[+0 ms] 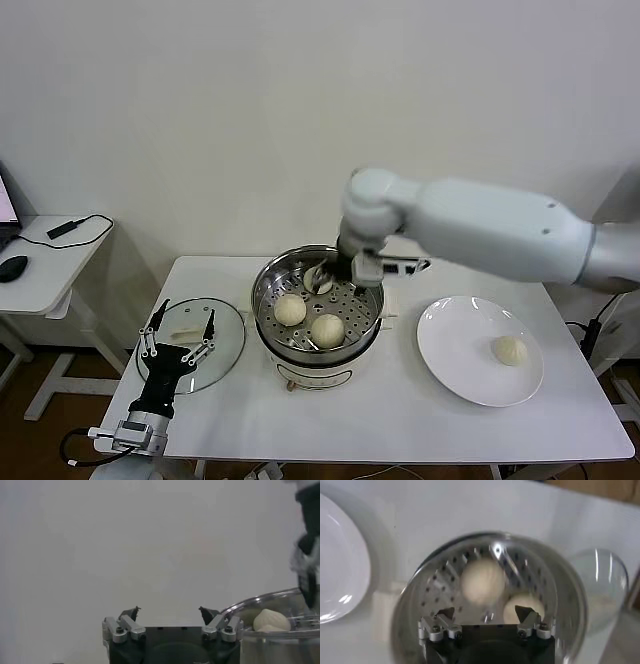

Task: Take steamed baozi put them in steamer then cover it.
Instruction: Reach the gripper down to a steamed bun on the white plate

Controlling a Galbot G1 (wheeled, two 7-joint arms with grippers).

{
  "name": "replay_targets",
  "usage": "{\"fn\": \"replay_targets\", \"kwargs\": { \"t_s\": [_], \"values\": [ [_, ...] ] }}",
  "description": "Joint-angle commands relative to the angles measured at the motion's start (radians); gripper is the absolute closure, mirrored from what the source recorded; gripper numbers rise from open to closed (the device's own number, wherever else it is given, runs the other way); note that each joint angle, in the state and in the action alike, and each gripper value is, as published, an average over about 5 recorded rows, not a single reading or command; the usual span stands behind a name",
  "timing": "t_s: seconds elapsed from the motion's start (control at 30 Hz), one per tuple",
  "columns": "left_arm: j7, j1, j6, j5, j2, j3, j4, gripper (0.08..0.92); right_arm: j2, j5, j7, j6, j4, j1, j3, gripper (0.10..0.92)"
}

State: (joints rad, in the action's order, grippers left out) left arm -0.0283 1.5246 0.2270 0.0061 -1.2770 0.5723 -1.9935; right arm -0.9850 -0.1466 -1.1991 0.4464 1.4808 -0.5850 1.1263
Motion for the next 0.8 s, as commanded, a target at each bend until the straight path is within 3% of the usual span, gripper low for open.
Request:
{"fn": "replay_targets", "kwargs": {
  "t_s": [0.03, 0.13, 0.27, 0.53, 0.8],
  "values": [
    [0.0, 0.0, -0.001, 0.0, 0.0, -0.001, -0.002, 0.177, 0.169, 0.279, -0.117, -0.257, -0.094, -0.044, -0.099, 0.203],
    [0.0, -0.001, -0.004, 0.001, 0.001, -0.005, -0.006, 0.177, 0.289, 0.376, -0.129, -0.408, -0.175, -0.048, -0.07, 0.203],
    [0.0, -0.004, -0.01, 0.002, 0.002, -0.011, -0.012, 0.177, 0.422, 0.427, -0.133, -0.498, -0.262, -0.018, -0.013, 0.203],
    [-0.001, -0.005, -0.017, 0.003, 0.002, -0.017, -0.024, 0.177, 0.593, 0.378, -0.063, -0.486, -0.327, 0.157, 0.02, 0.203],
    [-0.002, 0.0, -0.019, 0.003, 0.001, -0.015, -0.033, 0.177, 0.587, 0.329, 0.051, -0.464, -0.363, 0.408, -0.142, 0.203]
  ]
}}
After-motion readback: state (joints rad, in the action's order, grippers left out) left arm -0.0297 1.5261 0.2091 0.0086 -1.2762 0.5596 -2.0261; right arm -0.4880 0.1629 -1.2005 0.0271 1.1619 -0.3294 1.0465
